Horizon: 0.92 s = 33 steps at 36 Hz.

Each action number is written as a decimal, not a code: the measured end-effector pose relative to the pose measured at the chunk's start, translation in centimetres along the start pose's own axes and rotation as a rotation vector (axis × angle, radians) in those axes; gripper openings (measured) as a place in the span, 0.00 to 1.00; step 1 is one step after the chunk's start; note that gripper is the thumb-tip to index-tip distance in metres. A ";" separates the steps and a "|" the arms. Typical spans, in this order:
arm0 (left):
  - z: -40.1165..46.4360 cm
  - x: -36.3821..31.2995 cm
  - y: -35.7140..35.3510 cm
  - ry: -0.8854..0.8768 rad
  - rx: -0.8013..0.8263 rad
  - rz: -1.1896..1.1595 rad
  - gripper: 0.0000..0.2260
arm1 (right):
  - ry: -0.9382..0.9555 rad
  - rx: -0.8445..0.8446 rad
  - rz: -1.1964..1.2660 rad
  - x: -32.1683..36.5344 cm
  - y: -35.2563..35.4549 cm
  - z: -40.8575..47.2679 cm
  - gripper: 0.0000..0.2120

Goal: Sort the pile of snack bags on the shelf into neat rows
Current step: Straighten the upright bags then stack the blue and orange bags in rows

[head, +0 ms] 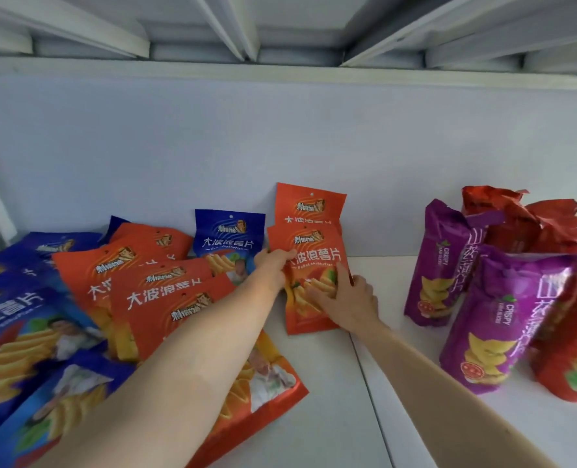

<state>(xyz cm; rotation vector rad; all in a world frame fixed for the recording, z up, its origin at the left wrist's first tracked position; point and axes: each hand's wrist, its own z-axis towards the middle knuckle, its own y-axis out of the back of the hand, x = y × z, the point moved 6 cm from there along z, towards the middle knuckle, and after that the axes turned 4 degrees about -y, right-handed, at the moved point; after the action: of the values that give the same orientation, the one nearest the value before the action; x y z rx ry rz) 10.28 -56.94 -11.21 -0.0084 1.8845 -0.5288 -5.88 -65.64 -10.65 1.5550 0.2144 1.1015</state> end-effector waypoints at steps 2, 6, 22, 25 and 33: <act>0.1 0.3 -0.3 0.005 0.016 0.018 0.19 | -0.005 -0.051 -0.068 0.1 -0.2 -0.6 0.40; 0.1 0.6 -0.7 -0.021 0.032 0.050 0.17 | -0.022 -0.067 -0.146 0.2 -1.0 -1.5 0.44; 1.0 -1.9 0.2 -0.279 -0.012 0.602 0.22 | -0.003 -0.063 -0.154 0.0 -1.1 -1.6 0.44; -0.1 -3.6 0.6 -0.335 -0.030 0.783 0.28 | -0.022 -0.076 -0.115 -0.1 -1.0 -1.6 0.44; -6.1 -8.9 2.8 -0.596 0.125 1.275 0.29 | 0.097 -0.291 -0.101 2.7 2.1 -3.7 0.33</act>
<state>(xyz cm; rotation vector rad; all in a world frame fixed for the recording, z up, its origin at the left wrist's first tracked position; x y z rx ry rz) 8.81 -50.00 -2.61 0.9434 0.9612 0.2413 -7.95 -62.04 -7.81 1.2218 0.1870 1.0782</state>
